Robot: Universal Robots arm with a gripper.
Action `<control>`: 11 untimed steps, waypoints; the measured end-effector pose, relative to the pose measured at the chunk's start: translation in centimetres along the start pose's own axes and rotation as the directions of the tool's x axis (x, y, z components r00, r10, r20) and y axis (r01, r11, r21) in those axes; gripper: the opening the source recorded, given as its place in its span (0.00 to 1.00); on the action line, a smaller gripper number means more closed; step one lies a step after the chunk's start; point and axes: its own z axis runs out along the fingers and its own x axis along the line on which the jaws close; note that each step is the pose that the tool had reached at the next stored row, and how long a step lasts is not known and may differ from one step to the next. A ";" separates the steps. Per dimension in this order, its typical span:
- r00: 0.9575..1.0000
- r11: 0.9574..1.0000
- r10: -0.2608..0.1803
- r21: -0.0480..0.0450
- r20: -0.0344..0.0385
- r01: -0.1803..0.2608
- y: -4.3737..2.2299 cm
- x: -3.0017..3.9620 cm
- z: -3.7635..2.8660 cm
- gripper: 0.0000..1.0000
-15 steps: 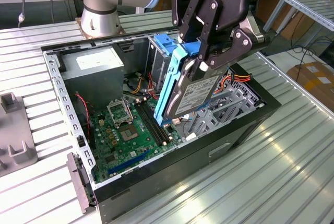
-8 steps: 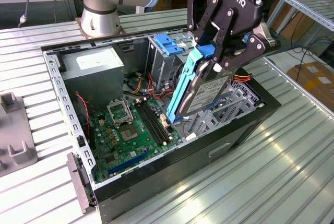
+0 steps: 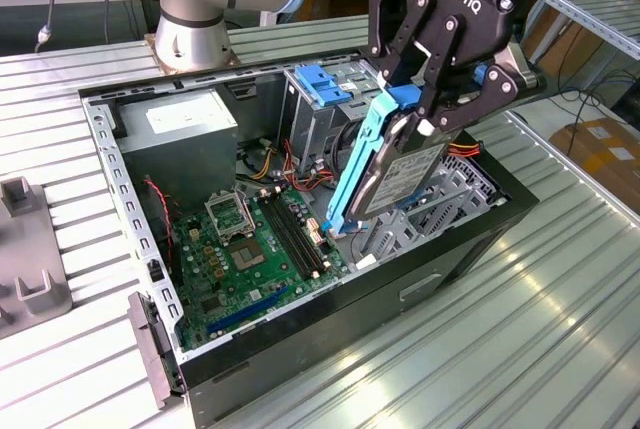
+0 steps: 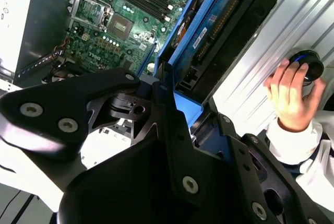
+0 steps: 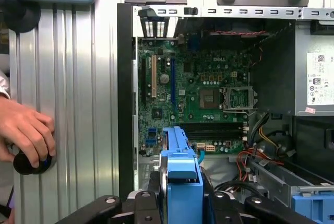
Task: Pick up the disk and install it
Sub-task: 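Pick up the disk, then insert the disk into the insertion slot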
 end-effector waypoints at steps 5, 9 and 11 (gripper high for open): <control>1.000 1.000 0.000 0.000 0.000 0.000 -0.69 -0.01 0.02 0.37; 1.000 1.000 0.000 0.000 0.001 0.000 -1.17 -0.02 0.02 0.37; 1.000 1.000 0.000 0.000 0.012 0.000 -1.44 0.02 0.03 0.37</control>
